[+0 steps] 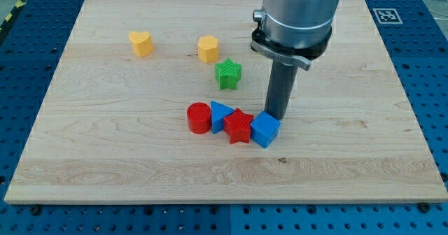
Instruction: Replace the green star right to the yellow heart
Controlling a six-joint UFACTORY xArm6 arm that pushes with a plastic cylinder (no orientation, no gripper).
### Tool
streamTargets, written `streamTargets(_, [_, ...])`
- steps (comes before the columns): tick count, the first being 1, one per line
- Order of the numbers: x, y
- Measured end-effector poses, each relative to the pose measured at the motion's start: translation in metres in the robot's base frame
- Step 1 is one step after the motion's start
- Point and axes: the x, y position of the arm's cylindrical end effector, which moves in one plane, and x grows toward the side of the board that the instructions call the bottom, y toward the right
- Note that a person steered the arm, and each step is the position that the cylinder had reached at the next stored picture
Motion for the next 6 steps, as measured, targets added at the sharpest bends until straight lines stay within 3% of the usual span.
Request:
streamTargets(2, [-0.055, 0.021])
streamTargets(6, [-0.035, 0.0])
